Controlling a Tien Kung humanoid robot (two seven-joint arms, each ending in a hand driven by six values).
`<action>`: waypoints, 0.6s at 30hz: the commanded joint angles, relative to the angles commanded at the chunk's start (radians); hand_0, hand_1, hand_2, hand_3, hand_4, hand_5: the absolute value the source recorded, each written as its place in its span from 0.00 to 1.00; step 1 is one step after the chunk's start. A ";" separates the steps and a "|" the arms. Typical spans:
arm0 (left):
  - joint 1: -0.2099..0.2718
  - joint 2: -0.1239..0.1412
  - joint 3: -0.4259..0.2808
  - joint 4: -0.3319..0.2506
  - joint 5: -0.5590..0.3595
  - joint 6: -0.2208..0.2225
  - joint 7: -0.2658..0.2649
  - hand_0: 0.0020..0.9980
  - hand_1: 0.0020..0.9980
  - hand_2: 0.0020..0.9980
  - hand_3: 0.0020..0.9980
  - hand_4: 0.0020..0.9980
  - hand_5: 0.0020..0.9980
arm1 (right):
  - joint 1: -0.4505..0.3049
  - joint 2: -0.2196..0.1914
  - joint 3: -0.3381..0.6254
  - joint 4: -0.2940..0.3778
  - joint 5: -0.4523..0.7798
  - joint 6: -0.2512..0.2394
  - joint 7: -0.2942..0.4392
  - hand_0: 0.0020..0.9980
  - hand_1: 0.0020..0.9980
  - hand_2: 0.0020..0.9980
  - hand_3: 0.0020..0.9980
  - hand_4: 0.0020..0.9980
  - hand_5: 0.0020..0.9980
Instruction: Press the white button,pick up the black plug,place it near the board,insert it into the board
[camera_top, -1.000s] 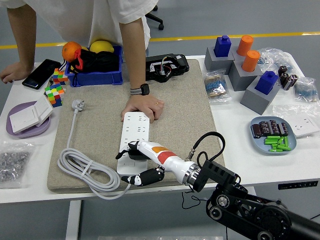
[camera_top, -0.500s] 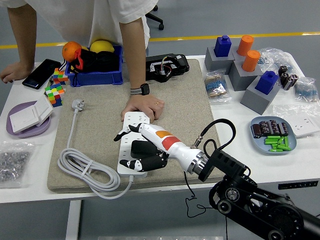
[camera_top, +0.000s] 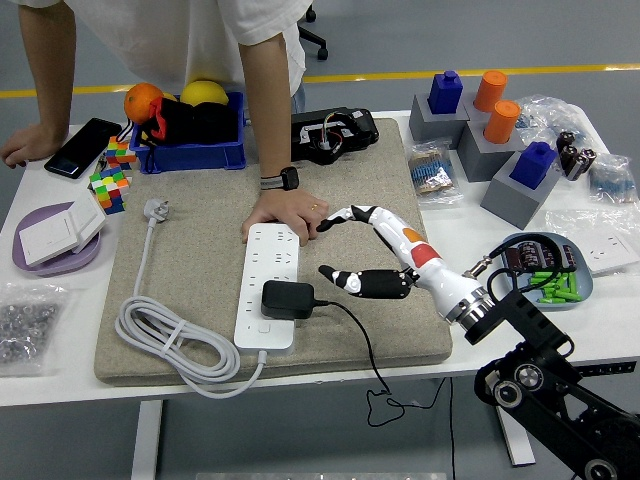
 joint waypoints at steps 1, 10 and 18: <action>-0.001 -0.001 -0.001 0.000 0.002 0.000 0.000 0.65 0.64 0.63 0.68 0.51 0.11 | -0.018 -0.004 0.023 0.002 -0.001 0.001 0.003 0.81 0.74 0.70 0.63 0.81 0.17; -0.020 -0.016 0.027 0.000 -0.022 -0.001 -0.007 0.65 0.64 0.63 0.68 0.51 0.10 | -0.128 -0.032 0.149 0.007 -0.023 0.044 -0.034 0.84 0.79 0.73 0.66 0.82 0.16; -0.039 -0.031 0.047 0.000 -0.035 -0.002 -0.008 0.65 0.64 0.63 0.68 0.51 0.10 | -0.198 -0.012 0.249 0.004 -0.063 0.114 -0.081 0.87 0.87 0.82 0.78 0.90 0.25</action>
